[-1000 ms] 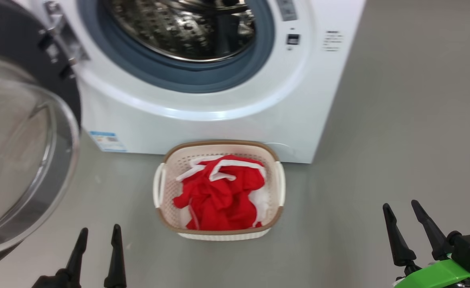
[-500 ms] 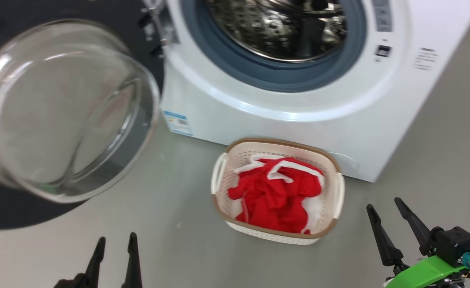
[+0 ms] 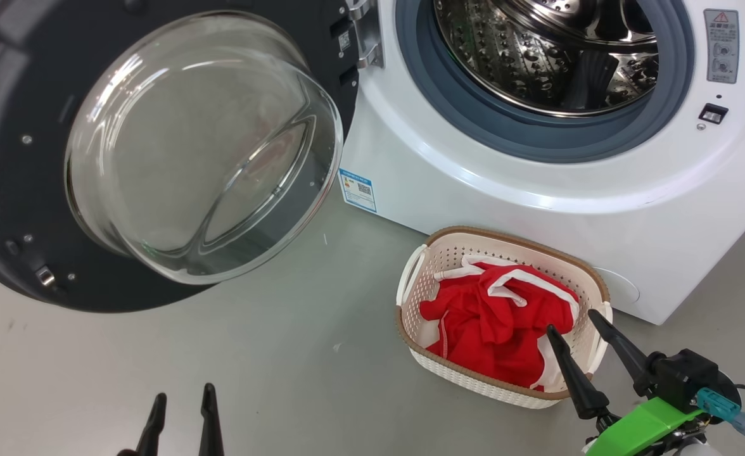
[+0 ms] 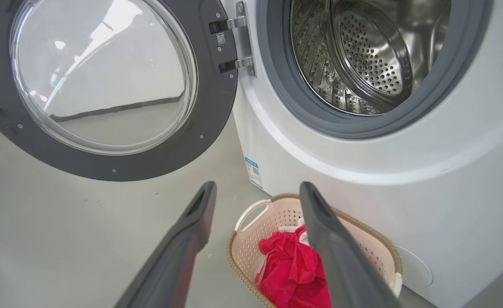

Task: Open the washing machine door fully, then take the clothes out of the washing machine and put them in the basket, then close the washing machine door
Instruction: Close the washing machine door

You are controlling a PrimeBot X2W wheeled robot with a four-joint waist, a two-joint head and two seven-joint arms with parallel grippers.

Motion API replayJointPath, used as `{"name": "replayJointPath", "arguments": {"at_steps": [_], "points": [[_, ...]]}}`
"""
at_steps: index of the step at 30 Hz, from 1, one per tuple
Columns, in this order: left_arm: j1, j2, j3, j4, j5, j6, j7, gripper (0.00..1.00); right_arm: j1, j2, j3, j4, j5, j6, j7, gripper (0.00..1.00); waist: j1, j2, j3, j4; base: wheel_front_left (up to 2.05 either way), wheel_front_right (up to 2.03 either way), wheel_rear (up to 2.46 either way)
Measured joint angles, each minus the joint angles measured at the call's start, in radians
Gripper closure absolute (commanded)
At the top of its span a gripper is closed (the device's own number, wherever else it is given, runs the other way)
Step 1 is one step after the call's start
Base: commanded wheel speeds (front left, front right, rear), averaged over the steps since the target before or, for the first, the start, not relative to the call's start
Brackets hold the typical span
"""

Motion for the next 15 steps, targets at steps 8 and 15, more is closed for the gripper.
{"name": "replayJointPath", "arguments": {"at_steps": [8,15], "points": [[0.01,0.0,0.001,-0.029,-0.017,0.021,0.0,0.16,-0.011,-0.013,0.023,0.016,0.013,0.0,0.0,0.0,0.0,0.0,-0.001,0.002,0.0,0.0,0.0],[0.001,-0.001,0.081,-0.131,0.01,-0.049,0.0,1.0,-0.005,0.0,0.0,0.015,0.015,0.0,0.0,0.0,0.0,0.0,-0.014,-0.005,0.0,0.0,0.0]]}}
